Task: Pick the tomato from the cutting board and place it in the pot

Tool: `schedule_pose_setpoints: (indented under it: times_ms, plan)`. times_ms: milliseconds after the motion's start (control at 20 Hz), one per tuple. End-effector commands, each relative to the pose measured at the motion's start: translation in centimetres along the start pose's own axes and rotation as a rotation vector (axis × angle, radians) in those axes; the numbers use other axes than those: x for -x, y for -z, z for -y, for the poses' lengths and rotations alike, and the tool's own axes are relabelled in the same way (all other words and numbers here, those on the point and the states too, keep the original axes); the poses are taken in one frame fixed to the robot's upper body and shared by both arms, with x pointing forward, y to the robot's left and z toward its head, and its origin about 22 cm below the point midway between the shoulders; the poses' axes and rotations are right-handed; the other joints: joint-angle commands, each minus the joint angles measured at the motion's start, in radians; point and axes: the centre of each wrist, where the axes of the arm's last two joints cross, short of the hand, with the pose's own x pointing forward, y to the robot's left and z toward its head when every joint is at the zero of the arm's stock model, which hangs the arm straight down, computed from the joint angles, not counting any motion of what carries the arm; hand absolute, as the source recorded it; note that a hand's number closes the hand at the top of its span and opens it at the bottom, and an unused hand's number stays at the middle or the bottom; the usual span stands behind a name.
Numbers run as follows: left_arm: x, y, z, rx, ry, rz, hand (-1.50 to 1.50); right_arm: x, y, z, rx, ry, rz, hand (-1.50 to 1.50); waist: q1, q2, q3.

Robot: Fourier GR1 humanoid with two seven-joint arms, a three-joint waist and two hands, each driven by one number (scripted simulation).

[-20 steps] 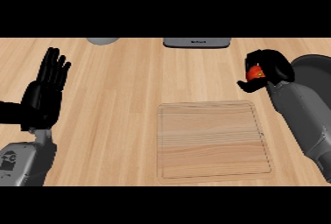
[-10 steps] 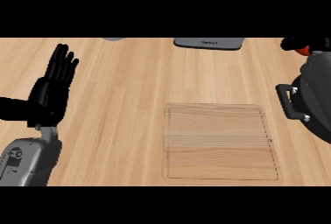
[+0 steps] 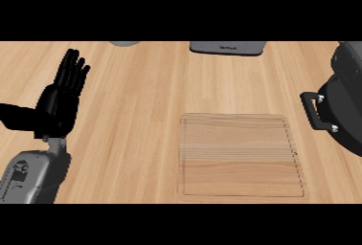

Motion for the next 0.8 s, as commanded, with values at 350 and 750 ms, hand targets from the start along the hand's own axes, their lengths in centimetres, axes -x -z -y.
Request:
schedule_pose_setpoints:
  times_ms: [350, 750]
  plan:
    - [-0.2, 0.0, -2.1, -0.059, 0.01, -0.018, 0.0, 2.6, -0.1, -2.7, 0.055, -0.017, -0.246, 1.5, -0.074, -0.017, 0.006]
    - [0.0, 0.0, -1.7, -0.075, 0.026, -0.011, 0.0, 8.6, 1.9, -5.6, 0.034, -0.006, -0.221, 1.5, -0.086, -0.019, 0.006]
